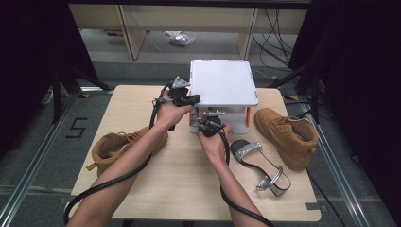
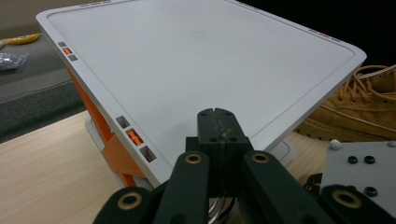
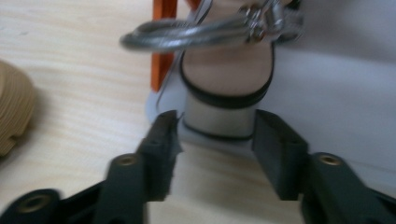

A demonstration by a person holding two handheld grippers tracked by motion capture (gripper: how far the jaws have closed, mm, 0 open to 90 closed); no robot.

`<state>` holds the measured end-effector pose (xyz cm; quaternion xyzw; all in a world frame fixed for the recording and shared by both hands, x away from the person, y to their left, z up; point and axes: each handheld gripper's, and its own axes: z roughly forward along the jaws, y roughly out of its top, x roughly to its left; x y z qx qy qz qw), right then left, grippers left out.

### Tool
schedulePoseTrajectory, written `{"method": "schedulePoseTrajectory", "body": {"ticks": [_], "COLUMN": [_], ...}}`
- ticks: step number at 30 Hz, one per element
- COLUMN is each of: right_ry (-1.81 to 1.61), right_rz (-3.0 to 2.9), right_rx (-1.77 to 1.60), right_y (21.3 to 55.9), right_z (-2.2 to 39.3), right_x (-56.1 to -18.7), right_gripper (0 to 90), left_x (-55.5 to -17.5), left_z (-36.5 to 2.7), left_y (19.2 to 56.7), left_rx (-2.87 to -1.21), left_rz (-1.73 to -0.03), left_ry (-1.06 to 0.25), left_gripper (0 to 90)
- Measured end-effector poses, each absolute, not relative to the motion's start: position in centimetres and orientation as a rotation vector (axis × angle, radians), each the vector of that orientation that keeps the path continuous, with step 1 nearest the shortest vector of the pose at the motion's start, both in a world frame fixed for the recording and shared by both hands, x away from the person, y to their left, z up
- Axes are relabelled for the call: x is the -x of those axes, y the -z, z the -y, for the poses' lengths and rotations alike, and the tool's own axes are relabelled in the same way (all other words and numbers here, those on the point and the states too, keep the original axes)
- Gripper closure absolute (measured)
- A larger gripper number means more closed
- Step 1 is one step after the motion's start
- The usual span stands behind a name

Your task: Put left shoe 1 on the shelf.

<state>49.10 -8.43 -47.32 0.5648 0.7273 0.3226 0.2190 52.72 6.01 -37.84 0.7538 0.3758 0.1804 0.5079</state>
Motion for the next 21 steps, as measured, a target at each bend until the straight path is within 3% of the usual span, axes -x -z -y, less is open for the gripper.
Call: {"method": "schedulePoseTrajectory", "body": {"ticks": [8,21], "right_ry": [-0.883,-0.876], "right_rz": [-1.968,-1.904], "right_rx": [-1.499,-1.531], "right_y": [47.9,48.7], "right_z": [8.1,7.0], "right_x": [-50.1,-51.2], "right_gripper": [35.9,39.4], "left_x": [-52.7,-52.8], "left_z": [-6.0,-6.0], "left_y": [37.9,37.9], "left_rx": [-1.816,-1.814], "left_rz": [-0.905,-0.904], "left_ry": [-0.432,-0.429], "left_gripper": [89.9,89.9]}}
